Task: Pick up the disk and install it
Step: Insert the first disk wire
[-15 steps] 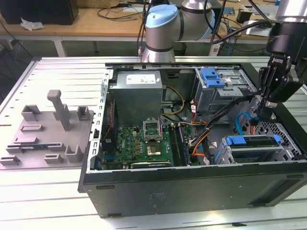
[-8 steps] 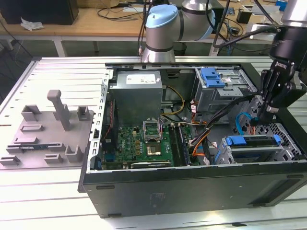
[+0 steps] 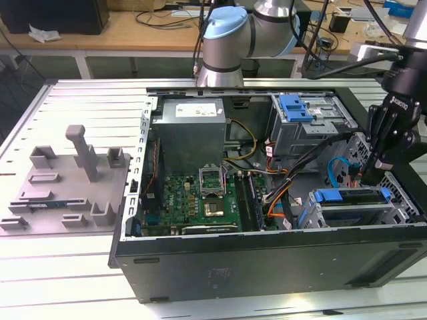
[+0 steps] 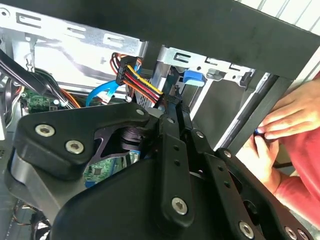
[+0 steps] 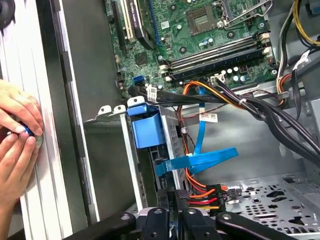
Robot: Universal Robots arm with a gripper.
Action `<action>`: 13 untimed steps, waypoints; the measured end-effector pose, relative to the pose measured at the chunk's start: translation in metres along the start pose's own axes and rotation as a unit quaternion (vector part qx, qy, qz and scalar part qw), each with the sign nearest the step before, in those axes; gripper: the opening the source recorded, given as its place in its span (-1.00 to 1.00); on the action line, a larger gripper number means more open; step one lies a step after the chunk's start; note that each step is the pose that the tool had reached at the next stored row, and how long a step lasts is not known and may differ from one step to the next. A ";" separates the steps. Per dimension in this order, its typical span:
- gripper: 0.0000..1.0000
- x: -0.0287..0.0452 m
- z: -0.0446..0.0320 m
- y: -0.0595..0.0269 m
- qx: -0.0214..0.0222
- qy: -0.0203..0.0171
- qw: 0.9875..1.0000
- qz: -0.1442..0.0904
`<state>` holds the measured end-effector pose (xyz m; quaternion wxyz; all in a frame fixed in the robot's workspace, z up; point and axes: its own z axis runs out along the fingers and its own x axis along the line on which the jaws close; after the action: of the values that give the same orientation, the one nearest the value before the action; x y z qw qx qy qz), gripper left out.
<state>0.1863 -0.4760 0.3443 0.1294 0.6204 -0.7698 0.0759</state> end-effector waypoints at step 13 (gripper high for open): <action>-0.67 0.0040 -0.0007 0.0065 0.013 -0.010 0.999 -0.048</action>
<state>0.1792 -0.4782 0.3464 0.1169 0.6588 -0.7396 0.0733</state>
